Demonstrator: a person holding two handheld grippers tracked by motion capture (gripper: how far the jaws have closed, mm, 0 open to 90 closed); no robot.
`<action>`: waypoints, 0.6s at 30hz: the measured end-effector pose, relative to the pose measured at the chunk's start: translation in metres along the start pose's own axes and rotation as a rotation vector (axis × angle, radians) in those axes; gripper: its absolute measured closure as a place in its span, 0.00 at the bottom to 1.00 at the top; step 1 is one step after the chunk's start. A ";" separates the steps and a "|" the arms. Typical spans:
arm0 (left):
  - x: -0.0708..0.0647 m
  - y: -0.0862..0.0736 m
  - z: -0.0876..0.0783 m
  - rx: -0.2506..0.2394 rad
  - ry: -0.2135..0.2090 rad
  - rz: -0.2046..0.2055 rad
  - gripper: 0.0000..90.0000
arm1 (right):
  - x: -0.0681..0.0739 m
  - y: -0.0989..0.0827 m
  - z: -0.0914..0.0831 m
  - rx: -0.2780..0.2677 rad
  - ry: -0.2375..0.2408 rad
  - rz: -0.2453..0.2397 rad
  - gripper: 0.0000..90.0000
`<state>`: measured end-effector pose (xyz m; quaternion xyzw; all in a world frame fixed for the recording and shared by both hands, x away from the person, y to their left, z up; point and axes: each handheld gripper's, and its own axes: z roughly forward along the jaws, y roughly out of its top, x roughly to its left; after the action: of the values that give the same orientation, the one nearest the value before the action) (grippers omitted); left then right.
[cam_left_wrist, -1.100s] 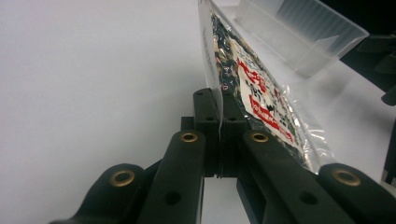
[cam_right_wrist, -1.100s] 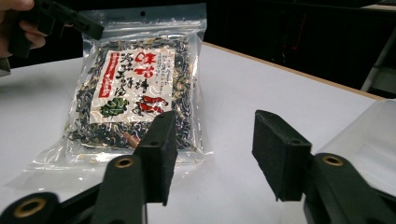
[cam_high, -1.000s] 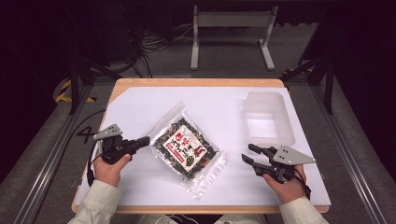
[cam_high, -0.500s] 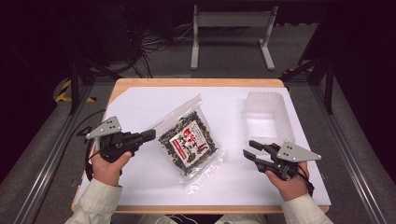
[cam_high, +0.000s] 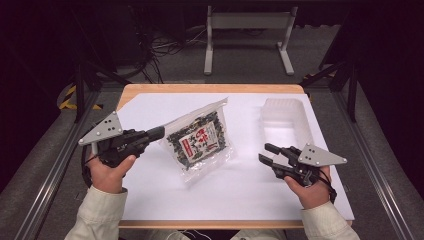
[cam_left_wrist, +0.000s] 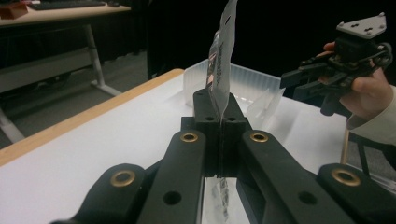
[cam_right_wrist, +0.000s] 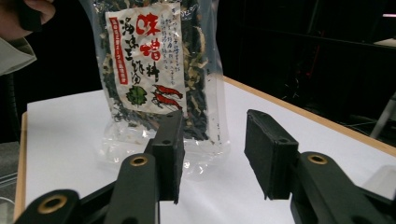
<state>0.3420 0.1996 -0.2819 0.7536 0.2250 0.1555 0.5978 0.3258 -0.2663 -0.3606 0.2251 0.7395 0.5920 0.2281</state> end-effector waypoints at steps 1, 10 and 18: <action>0.001 0.001 0.000 -0.002 -0.003 0.004 1.00 | 0.000 0.002 0.001 -0.001 0.008 0.002 0.62; 0.007 0.008 0.000 -0.027 -0.030 0.014 1.00 | -0.002 0.023 0.023 -0.031 0.059 0.003 0.34; 0.005 0.009 0.002 -0.027 -0.052 0.021 1.00 | -0.004 0.039 0.043 -0.016 0.077 -0.018 0.27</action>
<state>0.3484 0.1988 -0.2742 0.7515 0.1994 0.1451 0.6119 0.3575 -0.2277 -0.3307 0.1937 0.7450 0.6039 0.2067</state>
